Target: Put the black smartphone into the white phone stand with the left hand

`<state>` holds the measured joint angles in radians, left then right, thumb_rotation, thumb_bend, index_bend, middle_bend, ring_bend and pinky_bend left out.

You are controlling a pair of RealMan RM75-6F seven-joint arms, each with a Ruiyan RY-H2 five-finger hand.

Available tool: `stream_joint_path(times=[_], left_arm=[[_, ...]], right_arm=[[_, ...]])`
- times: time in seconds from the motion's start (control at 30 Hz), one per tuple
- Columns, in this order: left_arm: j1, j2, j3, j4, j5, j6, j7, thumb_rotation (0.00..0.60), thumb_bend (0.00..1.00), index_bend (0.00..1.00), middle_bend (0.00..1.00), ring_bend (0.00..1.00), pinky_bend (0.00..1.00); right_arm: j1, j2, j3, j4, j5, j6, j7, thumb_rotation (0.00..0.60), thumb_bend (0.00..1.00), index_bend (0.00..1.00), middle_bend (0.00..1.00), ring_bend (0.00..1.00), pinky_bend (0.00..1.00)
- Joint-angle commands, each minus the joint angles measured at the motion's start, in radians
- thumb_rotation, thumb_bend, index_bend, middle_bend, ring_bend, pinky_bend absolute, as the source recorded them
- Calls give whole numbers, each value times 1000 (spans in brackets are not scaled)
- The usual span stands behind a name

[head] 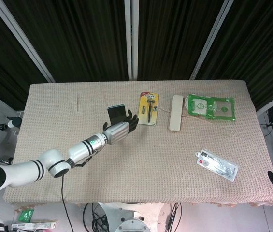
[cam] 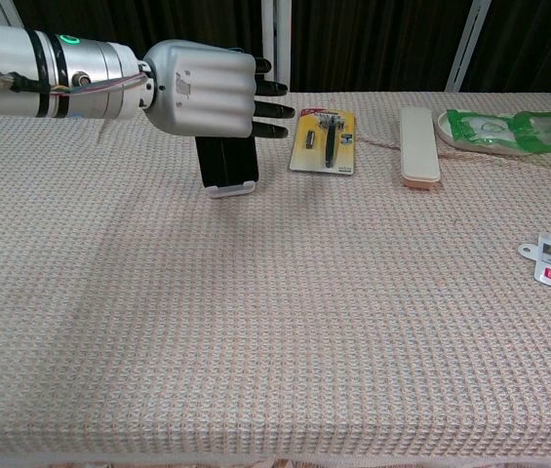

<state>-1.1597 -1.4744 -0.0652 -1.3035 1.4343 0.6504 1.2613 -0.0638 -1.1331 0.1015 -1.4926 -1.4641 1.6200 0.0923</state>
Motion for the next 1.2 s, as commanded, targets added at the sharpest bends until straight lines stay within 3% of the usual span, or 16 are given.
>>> stream_joint_path(times=[0.03,0.17,0.27,0.43,0.6,0.7,0.77,0.8,0.83,0.93,1.07,1.2], left_arm=[[5,17,2,-26,-20,6,4,600,70,14,0,49,197],[31,59,-3,-90,-55,53,7,600,30,13,0,49,192],[91,121,-26,-205,-95,164,-23,600,25,12,4,49,192],[283,275,-39,-473,-72,486,-143,600,13,13,20,50,192],[534,395,42,-588,-26,775,-325,600,0,13,23,50,192],[675,419,82,-593,-78,883,-502,600,0,14,23,50,193],[747,423,104,-574,-110,908,-652,528,0,14,23,50,194],[790,421,121,-545,-115,917,-763,434,0,14,23,50,195],[821,416,137,-514,-109,923,-837,304,0,14,23,50,195],[914,383,193,-386,-54,959,-1010,157,0,14,23,50,195],[1009,341,248,-281,-18,975,-1153,148,0,15,23,50,196],[1061,309,264,-201,33,996,-1221,154,0,16,23,50,196]], right_arm=[[-1,1,0,-2,-2,3,0,600,176,0,0,0,0],[-2,6,0,-9,-10,12,-2,600,176,0,0,0,0],[-3,9,-1,-12,-16,16,-4,600,176,0,0,0,0],[1,12,0,-11,-15,10,-5,600,176,0,0,0,0],[9,12,-2,-15,-23,2,-20,600,176,0,0,0,0],[15,9,-10,-16,-42,-2,-35,600,176,0,0,0,0],[18,7,-17,-16,-51,-8,-44,600,176,0,0,0,0],[19,5,-23,-15,-57,-12,-50,600,176,0,0,0,0],[20,3,-27,-13,-61,-16,-52,600,176,0,0,0,0],[24,-1,-43,-1,-78,-28,-49,600,176,0,0,0,0],[35,-2,-65,14,-98,-59,-45,600,176,0,0,0,0],[50,-15,-65,13,-114,-65,-71,600,176,0,0,0,0]])
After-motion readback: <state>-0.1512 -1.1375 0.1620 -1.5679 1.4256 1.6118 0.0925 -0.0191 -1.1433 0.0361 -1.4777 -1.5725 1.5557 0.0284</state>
